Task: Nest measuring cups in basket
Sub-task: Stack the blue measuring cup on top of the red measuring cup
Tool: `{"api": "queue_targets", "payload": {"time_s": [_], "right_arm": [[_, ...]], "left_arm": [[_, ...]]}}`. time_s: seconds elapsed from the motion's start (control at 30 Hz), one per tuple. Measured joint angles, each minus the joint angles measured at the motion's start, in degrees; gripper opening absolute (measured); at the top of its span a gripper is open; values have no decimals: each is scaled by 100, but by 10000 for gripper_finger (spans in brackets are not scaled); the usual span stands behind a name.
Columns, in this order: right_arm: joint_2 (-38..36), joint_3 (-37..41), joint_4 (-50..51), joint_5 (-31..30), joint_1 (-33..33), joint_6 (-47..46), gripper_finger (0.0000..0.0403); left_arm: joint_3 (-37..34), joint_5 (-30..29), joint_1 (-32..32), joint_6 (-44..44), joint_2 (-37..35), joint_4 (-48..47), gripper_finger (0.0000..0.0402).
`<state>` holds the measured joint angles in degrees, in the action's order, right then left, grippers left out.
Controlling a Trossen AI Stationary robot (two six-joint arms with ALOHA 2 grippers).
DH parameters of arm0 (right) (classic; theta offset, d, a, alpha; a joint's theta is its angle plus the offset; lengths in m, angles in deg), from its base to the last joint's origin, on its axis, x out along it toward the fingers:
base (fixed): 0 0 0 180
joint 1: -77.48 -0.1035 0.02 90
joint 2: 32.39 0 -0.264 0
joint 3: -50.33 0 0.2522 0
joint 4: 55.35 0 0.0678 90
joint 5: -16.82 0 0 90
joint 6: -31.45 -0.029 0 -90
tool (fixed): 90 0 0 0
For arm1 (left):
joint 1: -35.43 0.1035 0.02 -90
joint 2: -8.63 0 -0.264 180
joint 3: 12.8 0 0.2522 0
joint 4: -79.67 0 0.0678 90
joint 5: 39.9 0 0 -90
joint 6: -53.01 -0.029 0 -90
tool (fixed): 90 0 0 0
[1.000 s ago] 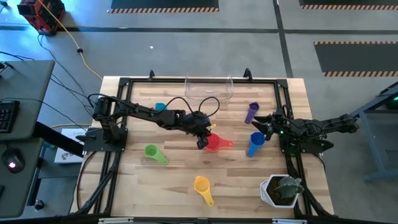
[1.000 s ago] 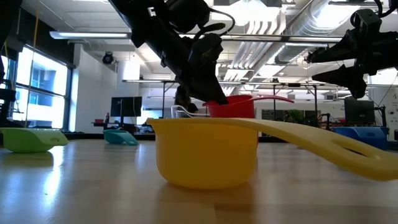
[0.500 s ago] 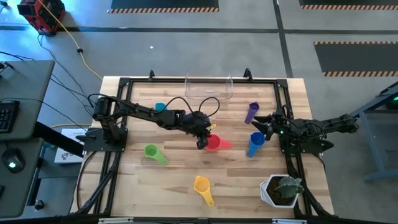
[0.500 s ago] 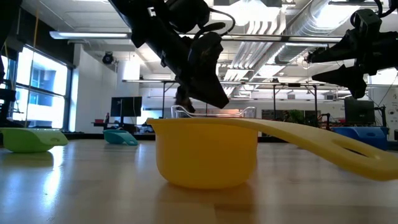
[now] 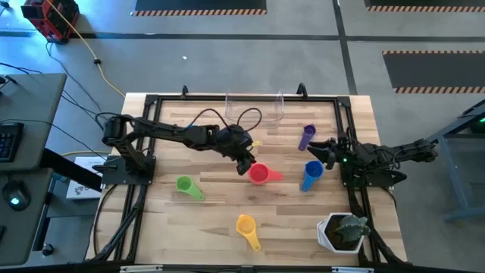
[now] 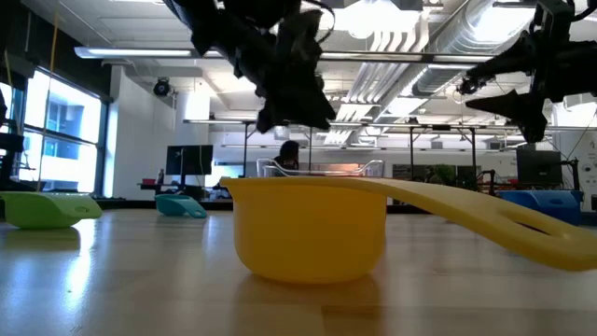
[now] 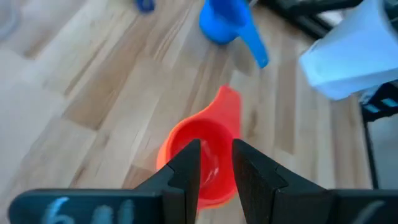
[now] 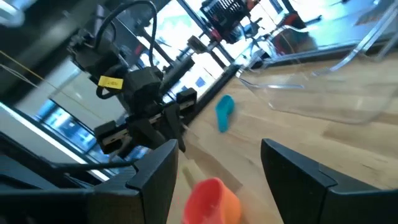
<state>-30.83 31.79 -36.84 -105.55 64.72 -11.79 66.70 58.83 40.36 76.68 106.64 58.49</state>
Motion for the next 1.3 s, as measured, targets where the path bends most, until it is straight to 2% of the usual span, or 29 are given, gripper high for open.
{"api": "queue_targets", "payload": {"time_s": [0.33,0.43,0.67,0.77,0.9,1.03,1.17,1.3], "right_arm": [[31,2,-981,-7,0,608,222],[75,-112,-981,-6,0,631,222],[713,-979,-961,2,0,1651,222],[1168,-1538,-490,-168,0,1780,222],[1951,-2473,1146,-471,0,912,222],[2868,-3428,3180,-444,0,-810,222],[3695,-4183,4869,15,0,-2552,222],[4427,-4614,5828,620,0,-3750,222]], "left_arm": [[2,-137,69,-175,-1029,-398,81],[4,-195,81,-175,-1237,-424,81],[2,-250,149,-226,-1639,-649,81],[2,-346,149,-352,-1745,-810,81],[0,-426,161,-476,-1806,-1078,81],[3,-394,168,-487,-1818,-1212,81],[3,-395,168,-489,-1864,-1270,81],[2,-395,170,-662,-1852,-1293,81]]}}
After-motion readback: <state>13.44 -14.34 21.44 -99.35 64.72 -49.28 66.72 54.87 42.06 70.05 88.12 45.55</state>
